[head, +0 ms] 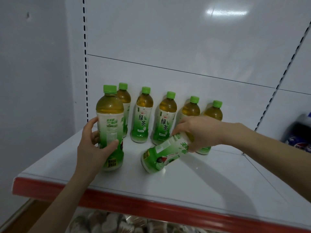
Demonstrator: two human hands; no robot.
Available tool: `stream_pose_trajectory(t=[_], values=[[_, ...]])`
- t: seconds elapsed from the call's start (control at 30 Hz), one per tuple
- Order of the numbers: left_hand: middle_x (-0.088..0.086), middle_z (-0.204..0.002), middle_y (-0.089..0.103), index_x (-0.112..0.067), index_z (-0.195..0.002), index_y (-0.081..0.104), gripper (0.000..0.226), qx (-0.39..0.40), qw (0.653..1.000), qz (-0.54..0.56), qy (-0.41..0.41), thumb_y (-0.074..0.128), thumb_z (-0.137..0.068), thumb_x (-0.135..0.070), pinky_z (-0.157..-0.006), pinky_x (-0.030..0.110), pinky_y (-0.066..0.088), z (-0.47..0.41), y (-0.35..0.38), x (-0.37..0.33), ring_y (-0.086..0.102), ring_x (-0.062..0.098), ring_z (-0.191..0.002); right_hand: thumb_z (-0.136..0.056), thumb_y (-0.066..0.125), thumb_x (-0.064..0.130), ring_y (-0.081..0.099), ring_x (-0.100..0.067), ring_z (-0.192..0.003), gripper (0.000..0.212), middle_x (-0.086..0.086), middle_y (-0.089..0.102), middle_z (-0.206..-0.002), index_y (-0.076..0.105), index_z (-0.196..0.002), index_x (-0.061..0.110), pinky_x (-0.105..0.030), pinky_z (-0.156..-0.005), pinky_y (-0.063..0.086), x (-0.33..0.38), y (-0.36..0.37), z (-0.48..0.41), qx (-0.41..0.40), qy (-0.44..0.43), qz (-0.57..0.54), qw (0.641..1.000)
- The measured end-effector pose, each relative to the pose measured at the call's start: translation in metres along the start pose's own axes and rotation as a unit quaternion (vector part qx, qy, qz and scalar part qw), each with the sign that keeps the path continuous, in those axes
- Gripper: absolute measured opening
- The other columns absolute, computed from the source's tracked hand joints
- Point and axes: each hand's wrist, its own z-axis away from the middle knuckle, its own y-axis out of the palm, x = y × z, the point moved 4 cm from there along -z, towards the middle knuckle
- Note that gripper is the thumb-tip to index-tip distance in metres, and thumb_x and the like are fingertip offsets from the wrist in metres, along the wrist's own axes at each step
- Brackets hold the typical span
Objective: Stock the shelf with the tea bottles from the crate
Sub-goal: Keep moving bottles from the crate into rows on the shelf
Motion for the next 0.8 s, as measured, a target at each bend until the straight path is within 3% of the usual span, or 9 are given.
stream_pose_trajectory(t=[0.17, 0.37, 0.47, 0.6, 0.8], values=[[-0.019, -0.091, 0.053, -0.023, -0.134, 0.034, 0.077, 0.002, 1.000, 0.001, -0.005, 0.071, -0.072, 0.002, -0.067, 0.020, 0.046, 0.002, 0.004, 0.004, 0.054, 0.000, -0.085, -0.077, 0.066, 0.026, 0.046, -0.019, -0.117, 0.058, 0.004, 0.050, -0.123, 0.043, -0.129, 0.035, -0.046, -0.102, 0.034, 0.005, -0.011, -0.006, 0.020, -0.024, 0.156, 0.987], [-0.001, -0.107, 0.055, -0.025, -0.134, 0.034, 0.077, 0.004, 1.000, 0.003, -0.003, 0.072, -0.072, 0.000, -0.069, 0.022, 0.047, 0.002, 0.008, 0.008, 0.056, 0.015, -0.094, -0.083, 0.056, 0.011, 0.035, -0.016, -0.132, 0.053, 0.005, 0.048, -0.133, 0.042, -0.133, 0.026, -0.064, -0.109, 0.004, 0.027, -0.021, -0.015, -0.020, -0.084, 0.238, 0.968], [-0.004, -0.104, 0.055, -0.025, -0.134, 0.034, 0.077, 0.000, 1.000, -0.003, -0.001, 0.072, -0.072, -0.001, -0.074, 0.027, 0.048, 0.002, 0.009, 0.007, 0.057, 0.009, -0.090, -0.084, 0.054, 0.012, 0.032, -0.018, -0.133, 0.052, 0.002, 0.044, -0.136, 0.042, -0.132, 0.025, -0.065, -0.109, 0.001, 0.028, -0.023, -0.015, -0.053, -0.092, 0.257, 0.961], [0.001, -0.106, 0.055, -0.023, -0.135, 0.034, 0.077, 0.000, 1.000, -0.003, 0.004, 0.072, -0.072, 0.001, -0.069, 0.022, 0.046, 0.002, 0.009, 0.009, 0.057, 0.017, -0.093, -0.083, 0.060, 0.019, 0.013, -0.027, -0.142, 0.057, -0.005, 0.022, -0.151, 0.037, -0.133, 0.033, -0.063, -0.108, -0.004, 0.026, -0.022, -0.014, -0.084, -0.090, 0.256, 0.959], [0.002, -0.107, 0.056, -0.023, -0.135, 0.034, 0.078, 0.000, 1.000, 0.001, -0.001, 0.072, -0.072, 0.001, -0.071, 0.024, 0.047, 0.001, 0.008, 0.012, 0.056, 0.019, -0.095, -0.082, 0.061, 0.014, 0.018, -0.020, -0.141, 0.066, -0.001, 0.029, -0.150, 0.032, -0.139, 0.028, -0.054, -0.113, 0.001, 0.028, -0.020, -0.012, -0.149, -0.140, 0.213, 0.955]])
